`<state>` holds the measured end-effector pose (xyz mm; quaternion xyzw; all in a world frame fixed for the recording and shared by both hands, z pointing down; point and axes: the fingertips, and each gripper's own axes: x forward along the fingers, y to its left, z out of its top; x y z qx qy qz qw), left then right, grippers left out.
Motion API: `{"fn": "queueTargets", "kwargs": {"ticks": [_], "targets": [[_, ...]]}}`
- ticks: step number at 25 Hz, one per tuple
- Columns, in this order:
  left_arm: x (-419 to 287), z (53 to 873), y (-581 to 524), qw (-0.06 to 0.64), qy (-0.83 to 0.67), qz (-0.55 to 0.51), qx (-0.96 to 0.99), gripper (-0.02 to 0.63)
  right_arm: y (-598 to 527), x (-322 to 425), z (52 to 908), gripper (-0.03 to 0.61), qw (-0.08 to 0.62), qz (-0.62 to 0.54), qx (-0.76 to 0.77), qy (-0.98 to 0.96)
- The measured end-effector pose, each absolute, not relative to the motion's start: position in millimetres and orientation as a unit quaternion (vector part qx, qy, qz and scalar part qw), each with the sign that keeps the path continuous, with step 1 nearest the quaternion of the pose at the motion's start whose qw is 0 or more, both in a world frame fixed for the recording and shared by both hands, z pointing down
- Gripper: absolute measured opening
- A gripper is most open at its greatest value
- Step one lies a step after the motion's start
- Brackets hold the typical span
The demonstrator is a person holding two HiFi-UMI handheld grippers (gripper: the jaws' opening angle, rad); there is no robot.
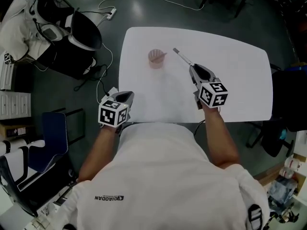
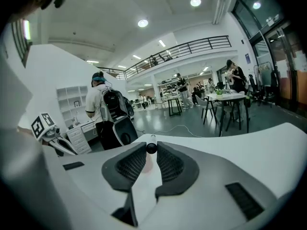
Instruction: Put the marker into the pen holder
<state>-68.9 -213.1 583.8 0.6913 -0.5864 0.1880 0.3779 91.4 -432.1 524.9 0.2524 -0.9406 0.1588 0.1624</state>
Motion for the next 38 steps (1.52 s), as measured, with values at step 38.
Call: {"fn": "queueTargets", "kwargs": {"ticks": [38], "targets": [[-145.5, 591.3, -145.7, 0.353, -0.536, 0.174, 0.747, 0.026, -303.4, -6.0, 500.7, 0.078, 0.189, 0.144, 0.258, -0.936]]}}
